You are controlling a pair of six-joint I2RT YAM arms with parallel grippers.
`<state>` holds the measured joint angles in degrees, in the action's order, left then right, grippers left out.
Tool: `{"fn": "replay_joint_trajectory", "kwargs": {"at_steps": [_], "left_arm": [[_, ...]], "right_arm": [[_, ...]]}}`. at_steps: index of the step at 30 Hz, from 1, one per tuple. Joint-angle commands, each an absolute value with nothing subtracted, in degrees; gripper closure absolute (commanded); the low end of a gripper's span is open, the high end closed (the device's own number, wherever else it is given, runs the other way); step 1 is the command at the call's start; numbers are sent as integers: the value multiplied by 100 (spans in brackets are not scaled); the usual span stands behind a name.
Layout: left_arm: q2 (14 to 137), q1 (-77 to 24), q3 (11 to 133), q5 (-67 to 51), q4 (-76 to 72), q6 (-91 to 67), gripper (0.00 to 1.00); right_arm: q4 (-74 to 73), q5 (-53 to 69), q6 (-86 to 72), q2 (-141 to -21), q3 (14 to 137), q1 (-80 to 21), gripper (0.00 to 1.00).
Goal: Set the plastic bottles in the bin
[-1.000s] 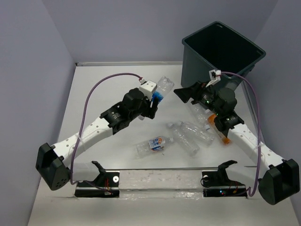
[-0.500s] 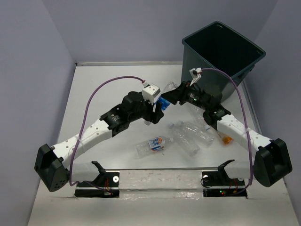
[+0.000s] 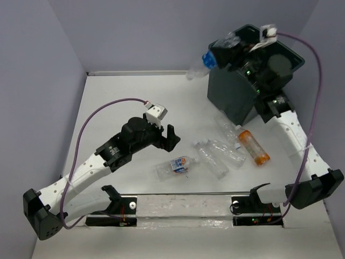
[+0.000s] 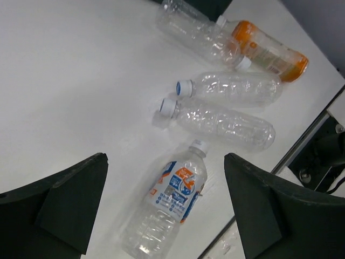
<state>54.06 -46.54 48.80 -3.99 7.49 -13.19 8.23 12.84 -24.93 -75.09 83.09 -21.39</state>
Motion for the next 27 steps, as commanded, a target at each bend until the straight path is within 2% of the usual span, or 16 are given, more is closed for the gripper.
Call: {"fn": "replay_joint_trajectory", "kwargs": {"at_steps": [1,2,4,5,8,10,13,14,15,21,27], "left_arm": [[5449,-4711,4536,-352,1133,-1731,1],[5510,-4754,4483,-308,1160,-1766,1],[5642,-4816,4439,-273,1187,-1793,1],[5695,-4912,4421,-290,1178,-1810,1],[5950,-5167,4465,-133,1274,-1802,1],[6160,-5325,4552,227,1450,-1723,1],[6354,-5597,4754,569,1765,-1583,1],[6476,-5677,4868,771,1923,-1452,1],[6547,-5765,4921,843,1951,-1389,1],[7101,-6135,5203,721,2074,-730,1],[7453,-6161,5238,115,2092,-378,1]], "right_arm": [[19,-182,-1136,-7838,10227,-1451,79],[-252,-637,-908,-8179,10866,-1398,80],[-474,-1184,-187,-8471,11240,-1336,79],[-492,-1630,33,-8690,11346,-1275,80],[-615,-1933,483,-8877,11444,-1029,78],[-624,-1925,431,-8886,11189,-810,74],[-790,-1811,256,-8955,10996,-590,27],[-974,-1741,203,-9000,11073,-537,6],[-1141,-1697,150,-9052,11144,-475,1],[-1345,-705,-465,-8447,10583,-475,0],[-1108,254,-1151,-7534,9625,-475,0]]}}
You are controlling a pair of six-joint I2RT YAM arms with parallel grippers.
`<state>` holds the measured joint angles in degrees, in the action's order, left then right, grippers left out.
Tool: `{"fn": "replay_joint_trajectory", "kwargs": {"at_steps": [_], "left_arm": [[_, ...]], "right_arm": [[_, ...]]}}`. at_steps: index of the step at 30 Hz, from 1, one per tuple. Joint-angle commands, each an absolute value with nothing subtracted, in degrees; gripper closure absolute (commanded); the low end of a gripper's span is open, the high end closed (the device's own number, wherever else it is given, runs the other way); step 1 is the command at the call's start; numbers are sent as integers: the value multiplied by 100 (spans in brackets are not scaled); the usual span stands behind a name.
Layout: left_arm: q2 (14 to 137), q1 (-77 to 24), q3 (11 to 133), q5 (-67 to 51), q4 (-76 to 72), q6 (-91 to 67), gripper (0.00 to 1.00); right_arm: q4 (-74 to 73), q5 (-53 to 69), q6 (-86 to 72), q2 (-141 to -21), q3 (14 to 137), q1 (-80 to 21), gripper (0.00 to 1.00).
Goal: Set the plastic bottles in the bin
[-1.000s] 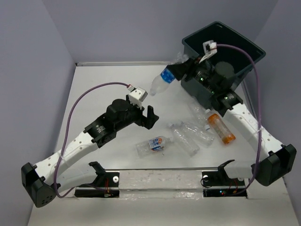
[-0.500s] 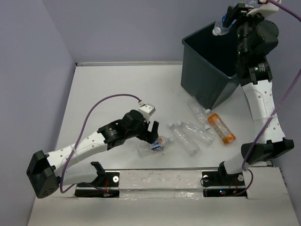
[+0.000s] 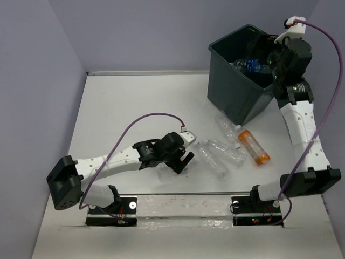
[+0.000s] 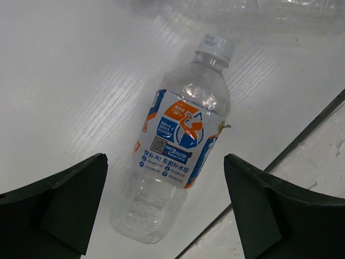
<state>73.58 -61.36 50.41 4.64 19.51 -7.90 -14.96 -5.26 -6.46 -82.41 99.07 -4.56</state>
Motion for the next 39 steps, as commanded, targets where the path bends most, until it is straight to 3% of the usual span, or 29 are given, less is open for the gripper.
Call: {"fn": "replay_joint_trajectory", "kwargs": {"at_steps": [1,16,19,24,27,31,39], "left_arm": [[7497,-6170,5264,27,2118,-308,1],[8955,-6398,5466,571,2478,-343,1],[9123,-6398,5555,756,2558,-334,11],[8369,-6398,5546,1239,2602,-474,22],[7631,-6390,5441,1458,2418,-650,30],[6621,-6390,5265,1643,1812,-905,30],[6179,-6390,5071,1679,414,-1072,29]], "right_arm": [[-986,490,-1291,-7263,9337,-475,0],[-502,2029,-2126,-5828,7788,-475,0],[-273,2293,-2416,-5617,7480,-475,1],[191,2698,-2908,-5247,6734,-588,2],[1044,2645,-3672,-4782,5637,-641,2],[1476,2724,-4288,-4623,4905,-869,2],[1714,2338,-4043,-5229,4482,-2679,0]]}}
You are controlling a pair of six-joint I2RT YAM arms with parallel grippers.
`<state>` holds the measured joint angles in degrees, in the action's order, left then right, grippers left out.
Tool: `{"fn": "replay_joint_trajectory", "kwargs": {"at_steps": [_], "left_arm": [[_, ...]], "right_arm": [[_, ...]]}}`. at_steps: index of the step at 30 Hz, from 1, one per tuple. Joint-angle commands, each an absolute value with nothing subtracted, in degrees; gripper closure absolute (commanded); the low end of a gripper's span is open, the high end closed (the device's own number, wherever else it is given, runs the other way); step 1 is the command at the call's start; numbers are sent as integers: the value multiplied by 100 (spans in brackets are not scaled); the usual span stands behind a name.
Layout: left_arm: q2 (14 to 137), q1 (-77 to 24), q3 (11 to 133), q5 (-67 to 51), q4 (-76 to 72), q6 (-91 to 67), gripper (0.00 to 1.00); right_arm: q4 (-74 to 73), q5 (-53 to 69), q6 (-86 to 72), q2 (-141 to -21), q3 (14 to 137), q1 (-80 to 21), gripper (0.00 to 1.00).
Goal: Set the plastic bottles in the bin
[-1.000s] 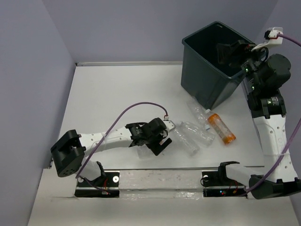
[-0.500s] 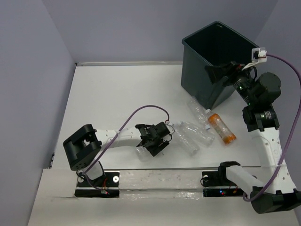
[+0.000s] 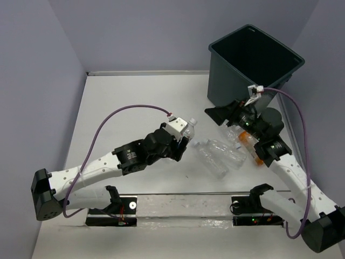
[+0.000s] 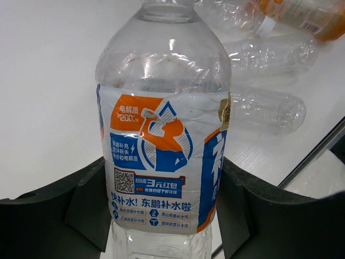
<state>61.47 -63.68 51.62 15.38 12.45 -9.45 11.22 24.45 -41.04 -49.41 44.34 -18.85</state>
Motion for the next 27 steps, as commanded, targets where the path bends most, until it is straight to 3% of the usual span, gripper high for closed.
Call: {"fn": "replay_joint_trajectory", "kwargs": {"at_steps": [1,17,20,21,22,23,25,27], "left_arm": [[6214,-6390,5123,1696,370,-1055,29],[5810,-6381,4737,1907,-518,-1125,29],[5757,-6381,4676,1968,-580,-1186,25],[5748,-6381,4667,2038,-580,-1221,23],[5713,-6381,4650,2056,-580,-1291,21],[5687,-6381,4632,2074,-589,-1318,19],[5625,-6381,4588,2109,-598,-1406,12],[5511,-6381,4553,2127,-598,-1459,1]], "right_arm": [[1714,2312,-3999,-5299,4500,-2916,0],[1555,1398,-3902,-6091,4473,-4061,1],[1591,1328,-3894,-6152,4552,-4122,17],[1591,1275,-3885,-6152,4570,-4122,29],[1626,1126,-3859,-6144,4596,-4122,34],[1635,1047,-3841,-6135,4614,-4122,47],[1696,774,-3736,-6100,4702,-4122,66],[1696,564,-3613,-6100,4824,-4122,78]]}}
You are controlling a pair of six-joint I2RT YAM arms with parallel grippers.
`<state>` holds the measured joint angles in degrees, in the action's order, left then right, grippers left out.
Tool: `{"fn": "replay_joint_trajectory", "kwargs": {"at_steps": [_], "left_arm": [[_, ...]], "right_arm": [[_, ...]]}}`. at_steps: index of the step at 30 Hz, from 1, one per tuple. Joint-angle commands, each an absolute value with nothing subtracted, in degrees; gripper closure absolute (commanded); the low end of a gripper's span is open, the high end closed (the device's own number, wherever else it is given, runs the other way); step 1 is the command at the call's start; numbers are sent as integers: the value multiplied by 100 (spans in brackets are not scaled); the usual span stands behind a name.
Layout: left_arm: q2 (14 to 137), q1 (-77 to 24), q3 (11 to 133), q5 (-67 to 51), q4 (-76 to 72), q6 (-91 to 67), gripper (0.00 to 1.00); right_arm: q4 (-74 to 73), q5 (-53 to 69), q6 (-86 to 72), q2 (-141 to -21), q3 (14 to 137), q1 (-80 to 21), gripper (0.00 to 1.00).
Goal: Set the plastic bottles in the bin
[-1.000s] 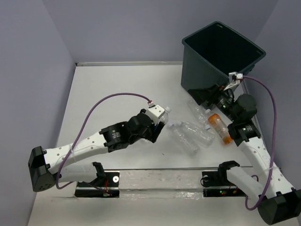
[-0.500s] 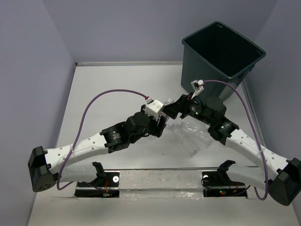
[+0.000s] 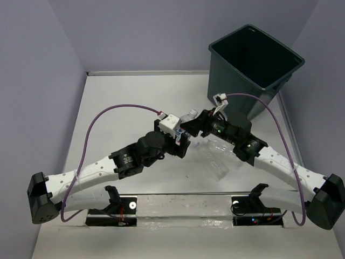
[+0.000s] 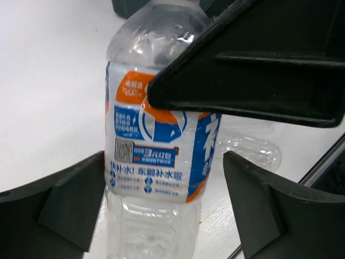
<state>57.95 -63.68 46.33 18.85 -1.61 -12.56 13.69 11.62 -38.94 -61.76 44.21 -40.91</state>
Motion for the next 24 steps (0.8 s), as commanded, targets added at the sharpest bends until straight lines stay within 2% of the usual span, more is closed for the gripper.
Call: {"fn": "replay_joint_trajectory", "kwargs": {"at_steps": [1,6,8,12,17,21,22,23,24], "left_arm": [[5424,-6381,4527,2136,-598,-1485,1],[5063,-6381,4342,2206,-457,-1757,1],[4879,-6390,4167,2206,-440,-2063,1],[4720,-6381,3789,2355,-440,-2828,1],[5078,-6381,3586,2312,-553,-3751,1],[5720,-6381,3778,1839,-773,-3955,1],[5861,-6381,3779,1724,-817,-3990,1],[6158,-6381,3866,1470,-861,-4034,1],[6300,-6381,3893,1468,-922,-4060,1]], "right_arm": [[1670,354,-3447,-6100,4903,-4122,81],[1416,-499,-2366,-6249,6018,-4061,83],[1231,-1000,-1700,-6389,6510,-3833,84],[906,-1168,-1047,-6844,7977,-2894,85],[318,-1757,-161,-7821,10050,-1795,86],[27,-2310,535,-8629,10731,-1337,86],[26,-2312,623,-8631,10766,-1240,85],[-43,-2355,676,-8787,10758,-1100,65],[-201,-2329,694,-8850,10732,-1099,65]]}}
